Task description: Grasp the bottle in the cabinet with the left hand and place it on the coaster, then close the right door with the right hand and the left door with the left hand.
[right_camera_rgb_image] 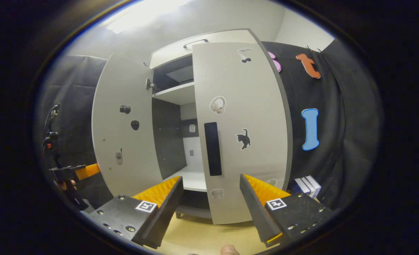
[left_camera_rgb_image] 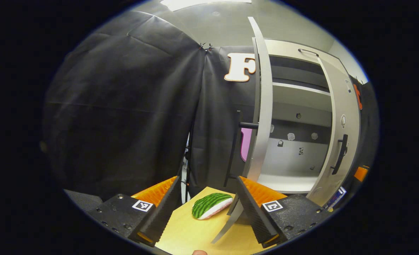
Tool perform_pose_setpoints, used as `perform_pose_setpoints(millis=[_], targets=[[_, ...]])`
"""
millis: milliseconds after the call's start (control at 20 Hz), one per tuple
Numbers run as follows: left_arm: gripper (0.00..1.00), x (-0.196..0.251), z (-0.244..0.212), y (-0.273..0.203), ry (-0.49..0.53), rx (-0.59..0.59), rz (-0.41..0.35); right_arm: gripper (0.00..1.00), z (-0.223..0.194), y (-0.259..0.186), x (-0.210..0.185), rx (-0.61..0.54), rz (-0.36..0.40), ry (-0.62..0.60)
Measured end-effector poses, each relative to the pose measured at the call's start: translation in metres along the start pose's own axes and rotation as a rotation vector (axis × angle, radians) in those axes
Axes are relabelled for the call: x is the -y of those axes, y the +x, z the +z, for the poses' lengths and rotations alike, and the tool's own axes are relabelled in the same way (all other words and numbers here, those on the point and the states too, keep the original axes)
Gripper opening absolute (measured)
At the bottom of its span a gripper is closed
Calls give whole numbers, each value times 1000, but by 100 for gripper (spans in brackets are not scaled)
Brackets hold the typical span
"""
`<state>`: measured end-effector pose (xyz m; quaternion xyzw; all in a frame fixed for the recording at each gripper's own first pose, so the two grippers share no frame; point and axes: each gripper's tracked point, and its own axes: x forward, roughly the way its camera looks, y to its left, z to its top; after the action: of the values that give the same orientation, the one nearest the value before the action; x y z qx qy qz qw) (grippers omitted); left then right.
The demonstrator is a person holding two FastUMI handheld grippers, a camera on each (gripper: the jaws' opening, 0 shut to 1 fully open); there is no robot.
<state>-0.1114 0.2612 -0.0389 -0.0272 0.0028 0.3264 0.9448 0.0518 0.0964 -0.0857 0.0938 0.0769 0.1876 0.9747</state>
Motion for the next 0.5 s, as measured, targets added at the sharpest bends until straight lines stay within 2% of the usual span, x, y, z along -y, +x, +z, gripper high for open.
perform_pose_setpoints(millis=[50,100,150,200,250,300,350,500], targets=[[97,3,1,1,4,1,-22,97,-1,-1,2,-1,-5,1],[95,6,1,1,5,3,-43,93,-2,0,3,-3,-9,4],[88,8,1,1,0,-1,-66,93,-4,0,3,-6,-10,6],[94,8,0,2,-18,-8,-80,97,-4,1,2,-9,-8,9],[88,10,-2,1,-43,-18,-87,97,-5,2,0,-12,-3,12],[94,13,-4,0,-64,-23,-95,97,-5,3,-3,-13,2,14],[94,18,-4,-1,-75,-23,-107,97,-5,4,-6,-13,8,12],[88,42,-5,-5,-72,-27,-176,97,-9,5,-13,-18,25,-4]])
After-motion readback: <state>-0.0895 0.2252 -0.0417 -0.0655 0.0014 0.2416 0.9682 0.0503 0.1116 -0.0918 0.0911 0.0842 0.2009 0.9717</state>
